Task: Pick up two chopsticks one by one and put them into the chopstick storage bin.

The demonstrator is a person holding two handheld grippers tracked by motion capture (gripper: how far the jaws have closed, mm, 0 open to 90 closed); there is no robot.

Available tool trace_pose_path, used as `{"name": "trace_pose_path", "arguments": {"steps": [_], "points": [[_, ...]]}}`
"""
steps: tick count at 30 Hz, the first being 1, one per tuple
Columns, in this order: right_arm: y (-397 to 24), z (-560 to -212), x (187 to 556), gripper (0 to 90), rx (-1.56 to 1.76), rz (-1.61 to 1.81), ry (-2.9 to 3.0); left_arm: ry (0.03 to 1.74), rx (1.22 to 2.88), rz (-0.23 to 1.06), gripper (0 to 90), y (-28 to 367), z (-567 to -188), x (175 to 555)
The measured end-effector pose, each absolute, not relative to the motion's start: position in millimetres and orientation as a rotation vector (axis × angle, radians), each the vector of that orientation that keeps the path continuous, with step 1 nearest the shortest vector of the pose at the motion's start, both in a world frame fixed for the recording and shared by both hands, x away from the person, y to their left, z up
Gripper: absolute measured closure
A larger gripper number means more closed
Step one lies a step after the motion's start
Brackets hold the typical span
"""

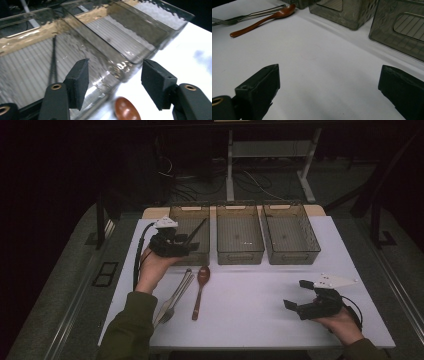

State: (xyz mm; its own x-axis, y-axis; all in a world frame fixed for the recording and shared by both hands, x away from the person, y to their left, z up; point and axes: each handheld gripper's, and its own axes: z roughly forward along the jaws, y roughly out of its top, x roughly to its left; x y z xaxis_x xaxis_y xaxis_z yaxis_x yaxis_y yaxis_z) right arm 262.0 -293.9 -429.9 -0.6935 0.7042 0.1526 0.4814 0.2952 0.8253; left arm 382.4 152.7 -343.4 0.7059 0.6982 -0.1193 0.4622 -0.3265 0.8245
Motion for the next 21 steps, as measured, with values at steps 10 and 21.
{"name": "trace_pose_path", "arguments": {"steps": [10,21], "points": [[-293.7,-430.0,262.2,4.0,1.088,1.349,2.321,0.843,1.989,0.323,34.2,143.2,-352.6,347.6],[-293.6,-429.2,261.8,4.0,1.086,1.357,2.318,0.870,2.014,0.349,33.7,143.0,-368.8,321.8]]}}
